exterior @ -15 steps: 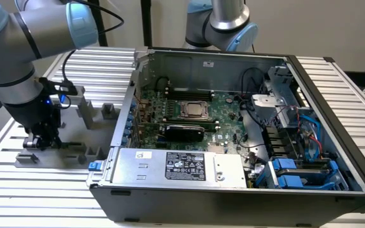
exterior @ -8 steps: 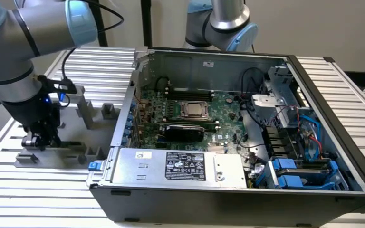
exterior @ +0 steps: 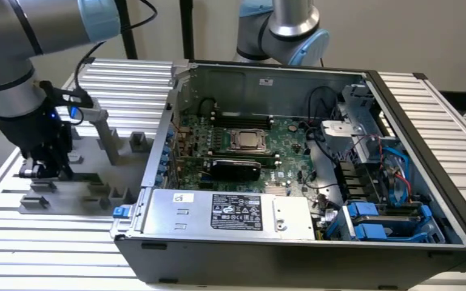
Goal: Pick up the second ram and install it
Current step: 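Pick up the second ram and move it above second insertion slot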
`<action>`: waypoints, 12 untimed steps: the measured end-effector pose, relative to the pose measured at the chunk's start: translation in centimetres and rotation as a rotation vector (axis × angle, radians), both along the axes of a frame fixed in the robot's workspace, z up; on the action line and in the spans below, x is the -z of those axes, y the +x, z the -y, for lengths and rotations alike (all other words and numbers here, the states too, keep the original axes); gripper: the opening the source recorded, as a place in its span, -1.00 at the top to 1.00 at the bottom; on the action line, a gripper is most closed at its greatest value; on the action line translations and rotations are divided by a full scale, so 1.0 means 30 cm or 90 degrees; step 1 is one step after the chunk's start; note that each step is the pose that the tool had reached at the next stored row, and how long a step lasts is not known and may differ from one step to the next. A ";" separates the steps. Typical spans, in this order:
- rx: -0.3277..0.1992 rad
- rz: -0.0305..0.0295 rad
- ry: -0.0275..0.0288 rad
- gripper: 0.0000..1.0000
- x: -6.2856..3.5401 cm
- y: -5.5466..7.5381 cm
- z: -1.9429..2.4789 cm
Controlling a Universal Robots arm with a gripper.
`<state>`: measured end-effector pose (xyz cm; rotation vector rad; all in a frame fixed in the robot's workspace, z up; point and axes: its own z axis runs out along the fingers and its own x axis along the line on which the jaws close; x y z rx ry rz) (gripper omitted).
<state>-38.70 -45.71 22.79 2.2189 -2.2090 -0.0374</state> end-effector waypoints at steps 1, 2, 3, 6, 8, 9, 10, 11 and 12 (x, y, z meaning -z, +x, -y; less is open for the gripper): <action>0.000 0.0001 0.0000 1.00 -0.015 0.000 0.000; 0.000 0.0000 0.0000 1.00 -0.030 0.000 0.000; 0.000 0.0000 0.0000 1.00 -0.045 0.001 0.000; 0.000 0.0000 0.0000 1.00 -0.092 0.004 0.000; 0.000 0.0000 0.0000 1.00 -0.121 0.007 0.000; 0.000 0.0000 0.0000 1.00 -0.137 0.010 0.000; 0.000 0.0000 0.0000 1.00 -0.152 0.012 0.000; 0.000 0.0000 0.0000 1.00 -0.167 0.014 0.000; 0.000 0.0000 0.0000 1.00 -0.183 0.017 0.000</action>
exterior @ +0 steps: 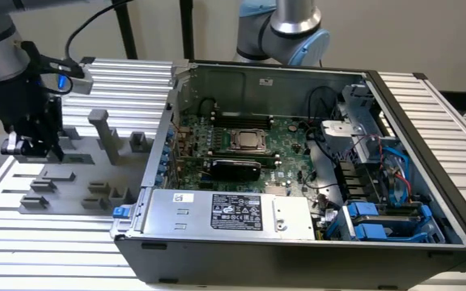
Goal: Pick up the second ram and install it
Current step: 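Pick up the second ram and move it above second insertion slot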
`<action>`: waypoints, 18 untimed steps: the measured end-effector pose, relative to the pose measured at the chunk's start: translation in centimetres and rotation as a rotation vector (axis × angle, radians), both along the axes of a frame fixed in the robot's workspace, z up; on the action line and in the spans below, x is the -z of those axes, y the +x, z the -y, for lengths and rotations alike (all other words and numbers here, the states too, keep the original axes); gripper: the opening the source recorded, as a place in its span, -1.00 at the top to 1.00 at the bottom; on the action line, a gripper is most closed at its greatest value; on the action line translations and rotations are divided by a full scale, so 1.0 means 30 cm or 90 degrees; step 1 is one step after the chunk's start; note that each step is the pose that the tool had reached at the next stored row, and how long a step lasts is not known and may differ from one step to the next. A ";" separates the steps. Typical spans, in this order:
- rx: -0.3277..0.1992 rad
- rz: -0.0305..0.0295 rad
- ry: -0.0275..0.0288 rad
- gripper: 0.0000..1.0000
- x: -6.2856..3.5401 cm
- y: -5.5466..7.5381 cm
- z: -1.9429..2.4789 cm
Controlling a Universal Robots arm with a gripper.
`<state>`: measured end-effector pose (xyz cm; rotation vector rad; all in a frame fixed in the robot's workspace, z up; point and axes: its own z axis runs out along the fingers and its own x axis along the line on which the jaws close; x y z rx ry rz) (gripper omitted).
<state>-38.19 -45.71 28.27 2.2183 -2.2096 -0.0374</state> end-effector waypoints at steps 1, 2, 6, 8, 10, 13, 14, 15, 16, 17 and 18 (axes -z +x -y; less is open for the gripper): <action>0.000 0.0000 0.0000 1.00 -0.015 0.003 0.000; 0.000 0.0000 0.0000 1.00 -0.030 0.007 0.000; 0.000 0.0001 0.0001 1.00 -0.091 0.038 0.000; 0.000 0.0001 0.0000 1.00 -0.121 0.064 0.000; 0.000 0.0000 0.0001 1.00 -0.151 0.094 0.000; 0.000 -0.0002 0.0002 1.00 -0.197 0.140 0.000; 0.000 -0.0002 0.0003 1.00 -0.211 0.154 0.000; 0.000 -0.0003 0.0005 1.00 -0.227 0.170 0.000; 0.000 -0.0003 0.0008 1.00 -0.242 0.185 0.000; 0.000 -0.0004 0.0011 1.00 -0.256 0.200 0.000; 0.000 -0.0004 0.0015 1.00 -0.273 0.216 0.000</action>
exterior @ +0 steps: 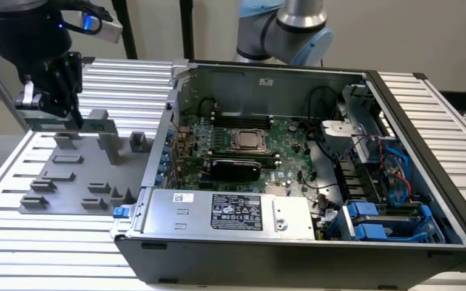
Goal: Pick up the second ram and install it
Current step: 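Pick up the second ram and move it above second insertion slot, then insert the second ram into the second slot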
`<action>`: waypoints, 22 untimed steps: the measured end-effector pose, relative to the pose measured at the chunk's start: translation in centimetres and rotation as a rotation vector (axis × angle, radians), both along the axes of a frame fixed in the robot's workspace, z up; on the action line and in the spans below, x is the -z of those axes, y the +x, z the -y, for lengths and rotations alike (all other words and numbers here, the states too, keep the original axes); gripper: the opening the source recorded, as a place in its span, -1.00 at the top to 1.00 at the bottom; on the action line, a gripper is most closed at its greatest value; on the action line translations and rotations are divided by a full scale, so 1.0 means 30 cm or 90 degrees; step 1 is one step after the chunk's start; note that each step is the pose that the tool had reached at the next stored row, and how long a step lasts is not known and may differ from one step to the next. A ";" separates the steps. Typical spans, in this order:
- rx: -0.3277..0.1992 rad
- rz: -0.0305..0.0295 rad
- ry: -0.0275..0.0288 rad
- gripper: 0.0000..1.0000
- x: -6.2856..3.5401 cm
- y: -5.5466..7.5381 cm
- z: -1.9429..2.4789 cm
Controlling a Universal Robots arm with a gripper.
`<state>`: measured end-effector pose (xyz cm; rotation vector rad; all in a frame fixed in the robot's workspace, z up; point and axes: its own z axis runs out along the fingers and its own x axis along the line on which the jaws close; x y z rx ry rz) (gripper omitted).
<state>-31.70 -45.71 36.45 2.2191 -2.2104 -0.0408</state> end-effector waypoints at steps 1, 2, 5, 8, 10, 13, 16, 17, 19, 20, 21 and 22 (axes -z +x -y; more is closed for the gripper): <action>0.000 0.0000 0.0004 1.00 -0.015 0.015 0.000; 0.000 -0.0002 0.0007 1.00 -0.030 0.030 0.000; 0.000 -0.0004 0.0018 1.00 -0.076 0.076 0.000; 0.000 -0.0008 0.0026 1.00 -0.121 0.121 0.000; 0.000 -0.0014 0.0028 1.00 -0.147 0.151 0.000; 0.000 -0.0020 0.0031 1.00 -0.165 0.197 0.000; 0.000 -0.0021 0.0033 1.00 -0.167 0.242 0.000; 0.000 -0.0021 0.0033 1.00 -0.168 0.258 0.000; 0.000 -0.0020 0.0033 1.00 -0.167 0.287 0.000; 0.000 -0.0021 0.0033 1.00 -0.167 0.302 -0.001; 0.000 -0.0021 0.0033 1.00 -0.167 0.317 -0.001; 0.000 -0.0020 0.0033 1.00 -0.167 0.333 -0.002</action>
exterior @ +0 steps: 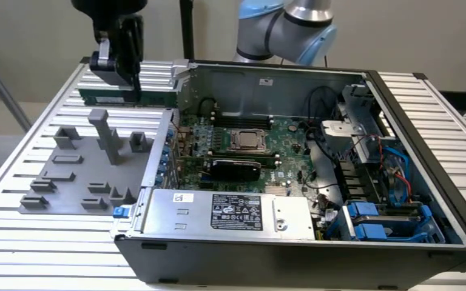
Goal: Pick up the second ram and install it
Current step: 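Insert the second ram into the second slot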
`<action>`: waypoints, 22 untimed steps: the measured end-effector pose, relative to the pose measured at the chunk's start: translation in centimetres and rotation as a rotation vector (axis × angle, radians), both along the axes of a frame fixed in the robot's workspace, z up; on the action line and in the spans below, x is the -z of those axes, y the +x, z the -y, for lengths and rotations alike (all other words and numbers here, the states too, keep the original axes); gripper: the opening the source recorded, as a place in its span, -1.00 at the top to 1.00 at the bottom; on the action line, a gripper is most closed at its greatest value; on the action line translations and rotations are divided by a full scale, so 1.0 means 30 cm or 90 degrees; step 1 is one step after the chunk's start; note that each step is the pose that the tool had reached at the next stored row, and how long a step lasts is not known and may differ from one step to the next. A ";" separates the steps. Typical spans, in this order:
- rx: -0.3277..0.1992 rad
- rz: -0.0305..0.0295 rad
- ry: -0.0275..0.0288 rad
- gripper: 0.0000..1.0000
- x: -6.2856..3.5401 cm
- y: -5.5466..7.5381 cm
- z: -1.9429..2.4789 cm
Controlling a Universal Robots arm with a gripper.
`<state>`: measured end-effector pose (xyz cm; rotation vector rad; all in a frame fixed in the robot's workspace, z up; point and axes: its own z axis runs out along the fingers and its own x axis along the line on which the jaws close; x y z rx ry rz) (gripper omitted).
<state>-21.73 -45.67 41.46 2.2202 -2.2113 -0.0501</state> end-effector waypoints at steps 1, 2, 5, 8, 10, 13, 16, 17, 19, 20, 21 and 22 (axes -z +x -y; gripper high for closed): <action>0.000 0.0000 0.0000 1.00 0.000 0.015 -0.001; 0.000 -0.0001 0.0000 1.00 0.002 0.031 -0.001; 0.000 0.0000 0.0000 1.00 0.009 0.076 -0.006; 0.000 -0.0001 0.0000 1.00 0.021 0.121 -0.015; 0.000 -0.0001 0.0000 1.00 0.032 0.152 -0.023; 0.000 -0.0001 -0.0001 1.00 0.049 0.197 -0.036; 0.000 -0.0001 0.0000 1.00 0.066 0.243 -0.049; 0.000 -0.0001 -0.0001 1.00 0.072 0.258 -0.053; 0.000 -0.0001 -0.0001 1.00 0.084 0.288 -0.062; 0.000 0.0000 0.0000 1.00 0.090 0.303 -0.066; 0.000 -0.0001 0.0000 1.00 0.097 0.319 -0.071; 0.000 -0.0001 0.0000 1.00 0.103 0.334 -0.075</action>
